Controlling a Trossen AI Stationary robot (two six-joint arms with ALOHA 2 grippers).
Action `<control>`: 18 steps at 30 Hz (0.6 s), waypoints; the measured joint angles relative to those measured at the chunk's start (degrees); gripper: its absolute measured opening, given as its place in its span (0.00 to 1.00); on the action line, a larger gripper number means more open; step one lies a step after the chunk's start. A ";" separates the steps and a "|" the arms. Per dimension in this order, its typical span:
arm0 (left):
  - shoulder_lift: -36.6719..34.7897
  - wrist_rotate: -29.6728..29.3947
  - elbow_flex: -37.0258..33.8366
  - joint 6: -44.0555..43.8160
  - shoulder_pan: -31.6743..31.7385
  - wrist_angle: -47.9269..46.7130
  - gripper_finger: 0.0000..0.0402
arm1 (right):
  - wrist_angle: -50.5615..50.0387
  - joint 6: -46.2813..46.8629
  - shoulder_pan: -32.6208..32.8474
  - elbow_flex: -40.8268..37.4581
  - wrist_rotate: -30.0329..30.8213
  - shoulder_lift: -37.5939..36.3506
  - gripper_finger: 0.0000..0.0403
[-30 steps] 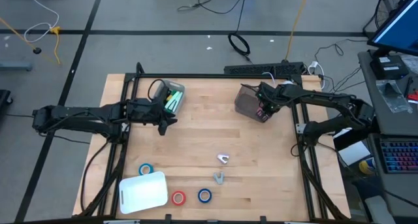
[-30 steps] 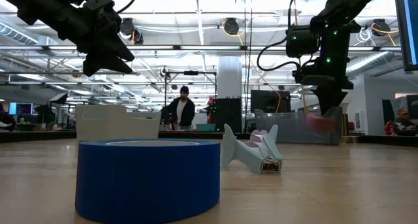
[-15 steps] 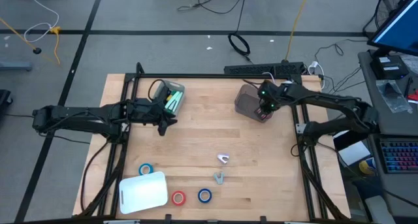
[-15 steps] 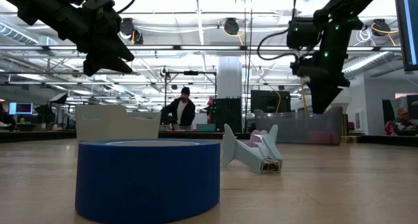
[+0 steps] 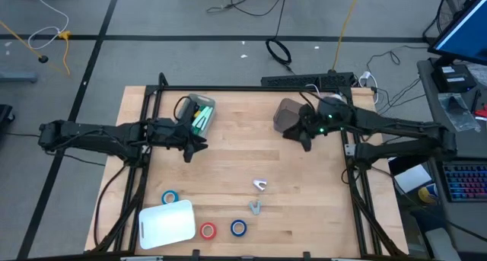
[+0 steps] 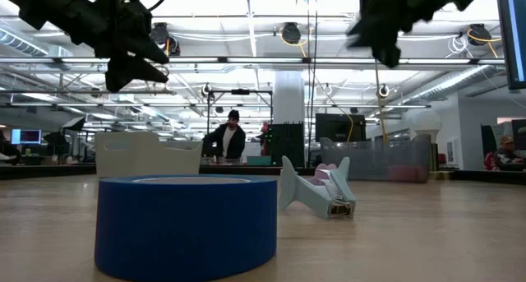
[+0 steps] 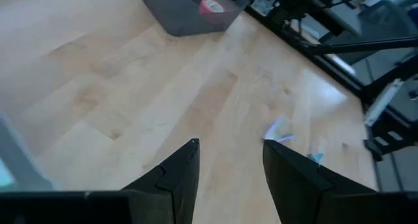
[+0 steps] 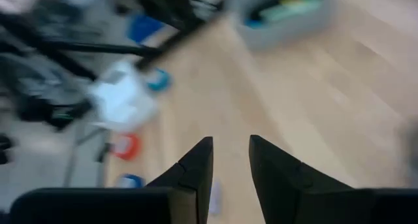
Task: Pick and place Stapler, Stapler remover, tape
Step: Put the red tape into the black bin
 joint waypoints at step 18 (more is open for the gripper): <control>1.06 -9.94 4.49 -5.96 -18.58 2.95 0.42 | 13.16 -3.21 21.01 0.00 5.03 -1.29 0.23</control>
